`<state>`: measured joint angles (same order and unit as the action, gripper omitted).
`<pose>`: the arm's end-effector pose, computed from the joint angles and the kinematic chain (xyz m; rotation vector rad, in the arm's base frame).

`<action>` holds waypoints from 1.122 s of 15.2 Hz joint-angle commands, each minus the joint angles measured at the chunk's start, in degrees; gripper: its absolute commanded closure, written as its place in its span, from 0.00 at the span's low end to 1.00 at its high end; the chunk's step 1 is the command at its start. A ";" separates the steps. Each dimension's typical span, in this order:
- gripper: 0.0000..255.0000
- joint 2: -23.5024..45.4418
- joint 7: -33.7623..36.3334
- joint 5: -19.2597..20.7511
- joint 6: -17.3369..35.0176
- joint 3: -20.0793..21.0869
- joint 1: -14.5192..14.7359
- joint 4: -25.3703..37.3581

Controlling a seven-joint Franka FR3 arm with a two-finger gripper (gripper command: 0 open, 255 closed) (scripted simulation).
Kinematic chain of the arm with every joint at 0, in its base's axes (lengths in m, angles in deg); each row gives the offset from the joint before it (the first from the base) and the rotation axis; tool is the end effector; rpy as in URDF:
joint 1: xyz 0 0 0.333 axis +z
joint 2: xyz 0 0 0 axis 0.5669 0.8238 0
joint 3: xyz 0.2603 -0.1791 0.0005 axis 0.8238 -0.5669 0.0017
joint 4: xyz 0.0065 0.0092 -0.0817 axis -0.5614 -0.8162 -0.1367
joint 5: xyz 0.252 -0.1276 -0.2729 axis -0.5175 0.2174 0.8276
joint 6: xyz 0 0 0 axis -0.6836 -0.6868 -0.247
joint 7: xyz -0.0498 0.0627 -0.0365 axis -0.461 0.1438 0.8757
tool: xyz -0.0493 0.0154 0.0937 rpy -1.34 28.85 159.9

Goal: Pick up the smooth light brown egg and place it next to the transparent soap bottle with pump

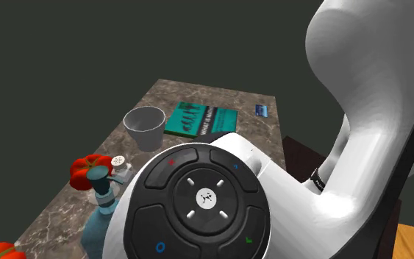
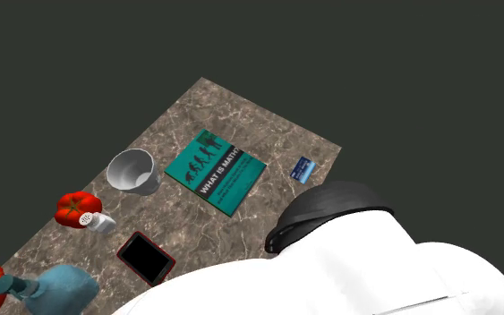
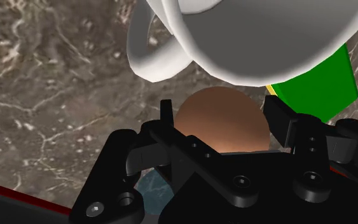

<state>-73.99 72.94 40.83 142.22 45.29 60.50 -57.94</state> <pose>0.1442 0.5898 0.3933 -2.8941 0.1502 -0.2430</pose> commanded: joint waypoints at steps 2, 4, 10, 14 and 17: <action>0.00 0.00 0.00 0.01 0.00 -0.02 -0.01 0.01; 0.00 -0.01 0.00 0.00 0.01 -0.01 -0.02 0.00; 0.00 -7.35 -5.76 -9.05 -3.69 4.40 -4.46 0.11; 0.00 -7.37 -5.79 -9.09 -3.68 4.28 -4.35 0.11; 0.00 -7.37 -5.79 -9.09 -3.68 4.28 -4.35 0.11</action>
<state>-81.34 67.17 31.77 138.55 49.56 56.16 -57.83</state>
